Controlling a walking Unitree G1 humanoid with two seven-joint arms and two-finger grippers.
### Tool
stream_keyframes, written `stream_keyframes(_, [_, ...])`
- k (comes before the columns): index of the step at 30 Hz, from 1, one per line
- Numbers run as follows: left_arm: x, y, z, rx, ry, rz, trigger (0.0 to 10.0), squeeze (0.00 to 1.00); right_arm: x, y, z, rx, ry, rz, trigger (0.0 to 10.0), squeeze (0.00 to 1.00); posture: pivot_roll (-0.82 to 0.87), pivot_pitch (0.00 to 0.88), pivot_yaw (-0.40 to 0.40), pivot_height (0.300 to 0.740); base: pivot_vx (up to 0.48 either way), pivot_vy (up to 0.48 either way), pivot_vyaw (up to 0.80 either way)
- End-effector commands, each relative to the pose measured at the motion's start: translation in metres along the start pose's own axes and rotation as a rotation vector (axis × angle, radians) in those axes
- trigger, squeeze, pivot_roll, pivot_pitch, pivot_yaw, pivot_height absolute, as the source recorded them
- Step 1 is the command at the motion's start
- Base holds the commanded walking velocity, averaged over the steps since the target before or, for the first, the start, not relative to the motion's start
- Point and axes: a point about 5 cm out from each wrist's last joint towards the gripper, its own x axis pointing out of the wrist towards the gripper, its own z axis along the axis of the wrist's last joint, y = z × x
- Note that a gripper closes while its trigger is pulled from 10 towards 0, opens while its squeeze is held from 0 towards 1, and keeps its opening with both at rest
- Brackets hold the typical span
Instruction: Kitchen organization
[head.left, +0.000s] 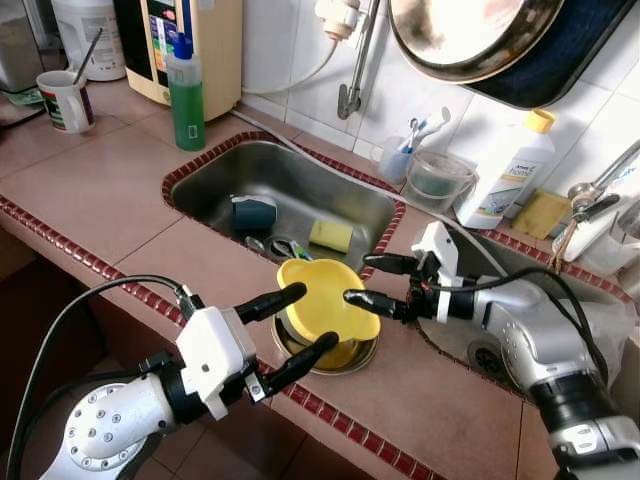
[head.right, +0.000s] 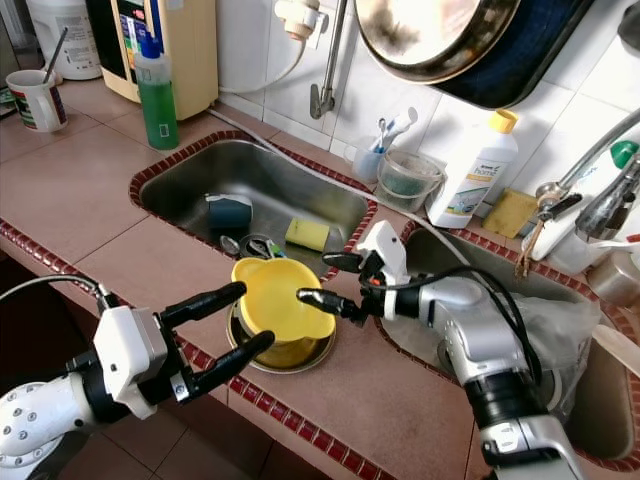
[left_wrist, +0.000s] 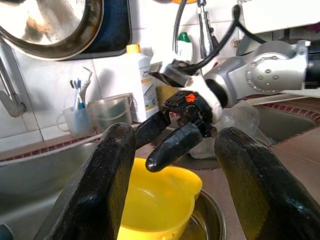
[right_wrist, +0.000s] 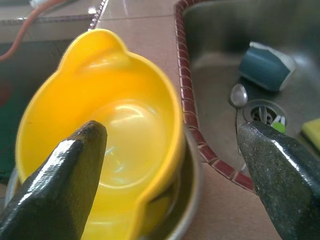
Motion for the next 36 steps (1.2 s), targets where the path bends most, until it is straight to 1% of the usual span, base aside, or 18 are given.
stream_keyframes(1, [0.004, -0.003, 0.006, 0.016, -0.013, -0.011, 10.0, 0.0, -0.006, -0.01, 0.003, -0.022, 0.022, -0.021, 10.0, 0.0, 0.2, 0.015, -0.193, 0.74, 0.0, 0.0, 0.0])
stream_keyframes(4, [0.005, -0.002, 0.007, 0.017, -0.018, -0.009, 10.0, 0.0, -0.003, -0.014, 0.005, -0.02, 0.026, -0.03, 10.0, 0.0, 0.2, 0.018, -0.193, 0.74, 0.0, 0.0, 0.0])
stream_keyframes(8, [0.007, -0.002, 0.008, 0.019, -0.027, -0.007, 10.0, 0.0, 0.004, -0.014, 0.005, -0.018, 0.024, -0.021, 10.0, 0.0, 0.2, 0.02, -0.193, 0.74, 0.0, 0.0, 0.0])
stream_keyframes(11, [0.009, -0.002, 0.009, 0.02, -0.033, -0.006, 10.0, 0.0, 0.011, -0.013, 0.003, -0.008, 0.021, -0.011, 10.0, 0.0, 0.2, 0.019, -0.191, 0.74, 0.0, 0.0, 0.0])
stream_keyframes(14, [0.009, -0.001, 0.01, 0.021, -0.035, -0.004, 10.0, 0.0, 0.014, -0.012, 0.002, -0.004, 0.019, 0.0, 10.0, 0.0, 0.2, 0.019, -0.19, 0.74, 0.0, 0.0, 0.0])
stream_keyframes(16, [0.009, -0.001, 0.01, 0.023, -0.038, -0.002, 10.0, 0.0, 0.019, -0.01, -0.001, -0.002, 0.021, 0.009, 10.0, 0.0, 0.2, 0.019, -0.19, 0.74, 0.0, 0.0, 0.0])
stream_keyframes(17, [0.01, -0.001, 0.01, 0.023, -0.04, 0.0, 10.0, 0.0, 0.025, -0.008, -0.002, 0.004, 0.019, 0.028, 10.0, 0.0, 0.2, 0.018, -0.186, 0.74, 0.0, 0.0, 0.0])
stream_keyframes(18, [0.01, -0.001, 0.01, 0.023, -0.04, 0.0, 10.0, 0.0, 0.025, -0.008, -0.002, 0.004, 0.019, 0.028, 10.0, 0.0, 0.2, 0.018, -0.186, 0.74, 0.0, 0.0, 0.0])
stream_keyframes(19, [0.011, -0.001, 0.01, 0.023, -0.04, 0.002, 10.0, 0.0, 0.028, -0.007, -0.003, 0.013, 0.016, 0.049, 8.3, 0.0, 0.21, 0.018, -0.185, 0.74, 0.0, 0.0, 0.0])
stream_keyframes(20, [0.011, -0.001, 0.01, 0.023, -0.04, 0.002, 10.0, 0.0, 0.028, -0.007, -0.003, 0.013, 0.016, 0.049, 8.3, 0.0, 0.21, 0.018, -0.185, 0.74, 0.0, 0.0, 0.0])
stream_keyframes(21, [0.011, 0.0, 0.011, 0.022, -0.041, 0.006, 10.0, 0.0, 0.032, -0.008, -0.003, 0.02, 0.016, 0.051, 5.8, 0.0, 0.21, 0.019, -0.186, 0.74, 0.0, 0.0, 0.0])
stream_keyframes(22, [0.011, 0.0, 0.012, 0.022, -0.041, 0.008, 10.0, 0.0, 0.033, -0.009, -0.004, 0.021, 0.021, 0.052, 2.8, 0.0, 0.21, 0.02, -0.187, 0.74, 0.0, 0.0, 0.0])
stream_keyframes(23, [0.011, 0.0, 0.012, 0.023, -0.04, 0.008, 10.0, 0.0, 0.033, -0.01, -0.005, 0.022, 0.024, 0.053, 2.8, 0.0, 0.21, 0.02, -0.187, 0.74, 0.0, 0.0, 0.0])
stream_keyframes(24, [0.011, 0.0, 0.012, 0.023, -0.04, 0.009, 10.0, 0.0, 0.034, -0.01, -0.005, 0.023, 0.026, 0.053, 0.5, 0.0, 0.21, 0.022, -0.188, 0.74, 0.0, 0.0, 0.0])
stream_keyframes(25, [0.011, 0.0, 0.012, 0.023, -0.04, 0.009, 10.0, 0.0, 0.034, -0.01, -0.005, 0.023, 0.026, 0.053, 0.5, 0.0, 0.21, 0.022, -0.188, 0.74, 0.0, 0.0, 0.0])
stream_keyframes(26, [0.011, 0.0, 0.012, 0.024, -0.039, 0.01, 10.0, 0.0, 0.034, -0.011, -0.005, 0.027, 0.029, 0.05, 0.0, 0.0, 0.21, 0.022, -0.188, 0.74, 0.0, 0.0, 0.0])
stream_keyframes(36, [0.011, -0.001, 0.013, 0.024, -0.039, 0.019, 10.0, 0.0, 0.031, -0.017, -0.001, 0.005, 0.046, 0.048, 0.0, 0.0, 0.22, 0.024, -0.194, 0.74, 0.0, 0.0, 0.0])
